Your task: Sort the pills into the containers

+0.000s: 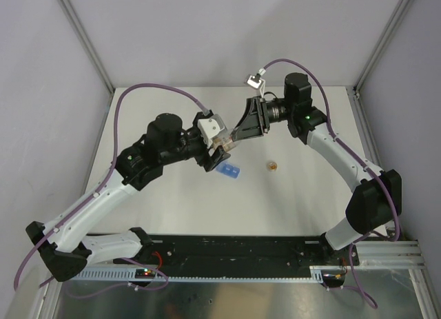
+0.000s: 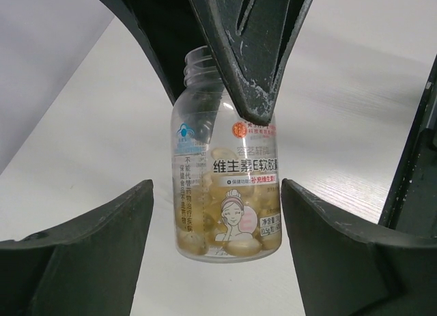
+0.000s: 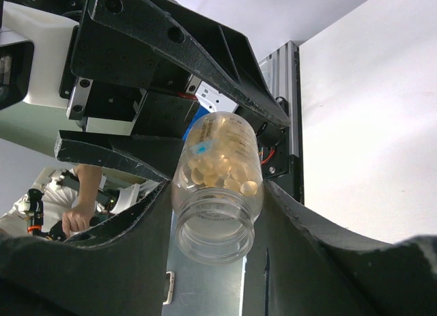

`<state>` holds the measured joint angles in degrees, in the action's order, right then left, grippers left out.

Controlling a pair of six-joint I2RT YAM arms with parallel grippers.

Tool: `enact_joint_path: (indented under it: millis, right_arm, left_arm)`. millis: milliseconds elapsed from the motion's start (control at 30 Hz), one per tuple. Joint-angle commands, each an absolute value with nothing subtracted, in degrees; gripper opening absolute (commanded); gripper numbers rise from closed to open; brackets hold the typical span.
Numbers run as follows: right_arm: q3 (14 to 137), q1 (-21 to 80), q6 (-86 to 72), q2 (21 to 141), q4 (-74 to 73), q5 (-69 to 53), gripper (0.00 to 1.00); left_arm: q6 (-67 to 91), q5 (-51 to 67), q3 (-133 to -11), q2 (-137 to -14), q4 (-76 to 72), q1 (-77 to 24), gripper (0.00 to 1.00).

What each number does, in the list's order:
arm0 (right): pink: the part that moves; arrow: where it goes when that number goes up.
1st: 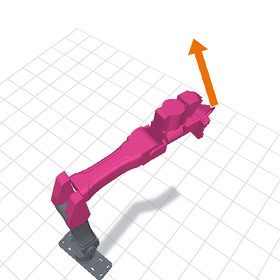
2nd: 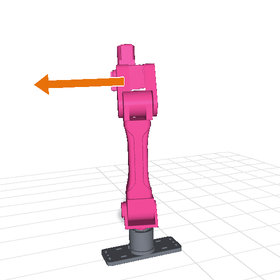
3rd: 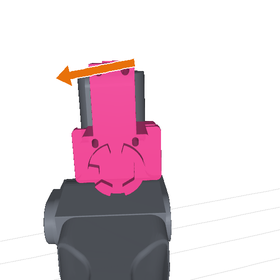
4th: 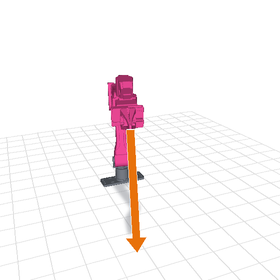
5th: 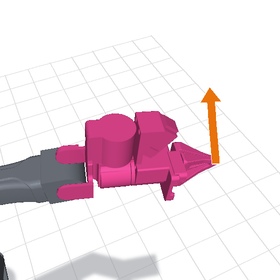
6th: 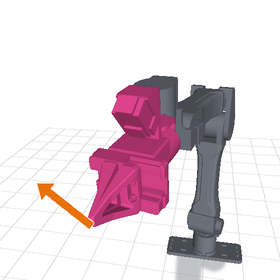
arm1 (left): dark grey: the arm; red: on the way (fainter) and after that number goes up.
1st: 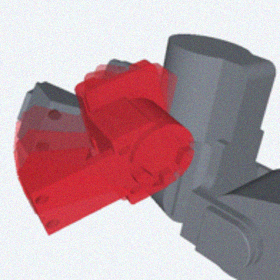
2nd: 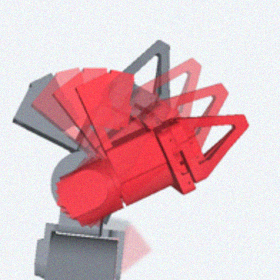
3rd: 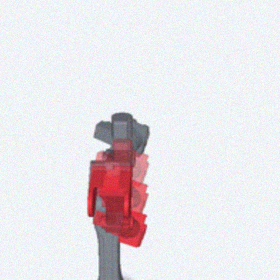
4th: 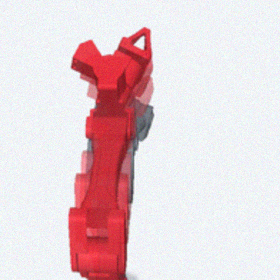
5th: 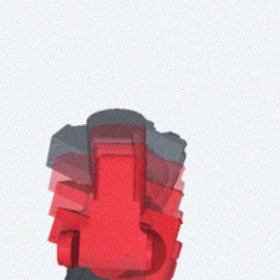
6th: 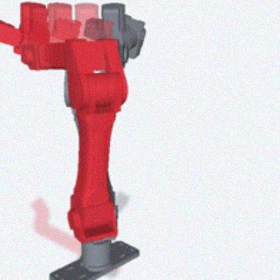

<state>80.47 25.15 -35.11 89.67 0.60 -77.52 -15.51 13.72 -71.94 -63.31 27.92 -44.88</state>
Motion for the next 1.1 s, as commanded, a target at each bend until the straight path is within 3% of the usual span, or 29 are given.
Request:
enact_joint_path:
  millis: [0,133,333,433,500,567,633,700,833,1067]
  right_arm:
    - [80.2,24.9,-36.5,87.4,3.6,-79.2,0.0]
    - [80.1,24.9,-36.7,87.4,3.8,-79.3,0.0]
    - [79.9,24.9,-36.8,87.6,4.0,-79.1,0.0]
    - [79.7,25.0,-36.2,87.6,3.4,-78.9,0.01]
    - [79.6,25.0,-35.4,87.5,2.5,-78.5,0.07]
    - [79.6,25.0,-34.4,87.3,1.5,-78.2,0.16]
    - [79.6,25.0,-33.0,87.1,0.6,-77.7,0.27]
    - [79.7,24.9,-31.7,86.8,-1.5,-77.2,0.45]
    - [79.9,24.4,-29.3,86.1,-4.2,-76.0,0.68]
    - [81.4,21.7,-24.4,85.2,-10.4,-73.7,0.84]
  left_arm:
    - [-15.7,13.3,-71.9,-62.6,25.7,-44.9,0.76]
    - [-15.8,13.1,-72.0,-62.8,25.6,-44.9,0.68]
    - [-16.0,13.4,-72.2,-63.2,25.6,-45.0,0.47]
    - [-16.1,13.7,-72.2,-63.4,25.6,-45.1,0.29]
    - [-16.1,13.8,-72.1,-63.5,25.6,-45.2,0.11]
    - [-16.0,13.8,-71.9,-63.4,25.7,-45.2,0.03]
    - [-16.0,13.8,-71.7,-63.3,25.6,-45.3,0.01]
    - [-15.9,13.7,-71.3,-63.1,25.6,-45.2,0.0]
    - [-16.0,13.3,-70.4,-62.5,25.5,-45.1,0.0]
    - [-15.9,13.0,-68.1,-61.4,24.2,-44.8,0.0]
